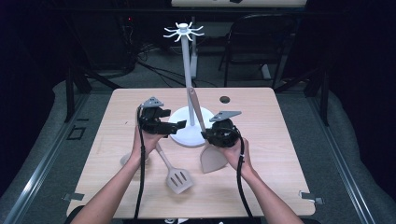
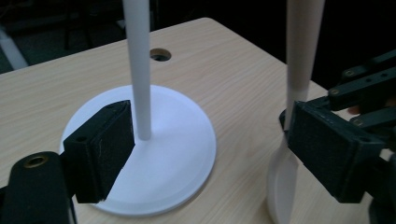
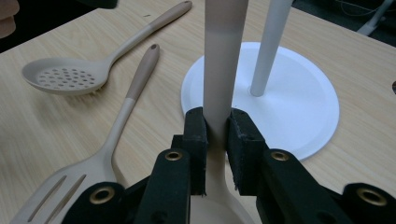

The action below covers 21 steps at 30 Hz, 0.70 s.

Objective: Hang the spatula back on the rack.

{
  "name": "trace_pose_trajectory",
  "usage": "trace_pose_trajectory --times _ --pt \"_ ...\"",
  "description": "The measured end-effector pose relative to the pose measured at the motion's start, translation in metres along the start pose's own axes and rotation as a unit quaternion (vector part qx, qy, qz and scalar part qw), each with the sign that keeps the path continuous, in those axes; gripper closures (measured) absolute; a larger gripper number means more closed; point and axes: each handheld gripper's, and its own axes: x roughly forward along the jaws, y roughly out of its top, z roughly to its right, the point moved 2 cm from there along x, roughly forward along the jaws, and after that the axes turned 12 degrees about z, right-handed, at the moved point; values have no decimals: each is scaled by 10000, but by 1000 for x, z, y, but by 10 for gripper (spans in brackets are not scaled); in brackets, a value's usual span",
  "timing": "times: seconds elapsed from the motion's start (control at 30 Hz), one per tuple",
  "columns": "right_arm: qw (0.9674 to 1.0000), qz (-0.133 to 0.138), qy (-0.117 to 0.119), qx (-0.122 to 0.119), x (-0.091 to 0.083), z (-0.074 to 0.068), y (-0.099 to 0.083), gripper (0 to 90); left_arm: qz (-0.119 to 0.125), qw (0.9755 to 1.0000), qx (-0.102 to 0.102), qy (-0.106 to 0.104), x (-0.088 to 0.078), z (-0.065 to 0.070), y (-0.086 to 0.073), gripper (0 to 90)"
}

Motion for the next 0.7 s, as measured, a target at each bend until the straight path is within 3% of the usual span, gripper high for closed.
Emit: trace_pose_trajectory --times 0.27,0.43,0.57,0.7 --pt "9999 95 33 -82 1 -7 7 788 306 9983 -19 -490 0 18 11 351" --pt "9998 153 54 -114 0 -11 10 788 290 9970 87 -709 8 29 15 452" --pt "9998 147 71 -134 0 -13 10 788 244 9968 195 -733 17 38 14 513" --pt "9997 206 67 -123 -1 -13 10 788 283 9966 219 -738 23 39 13 666"
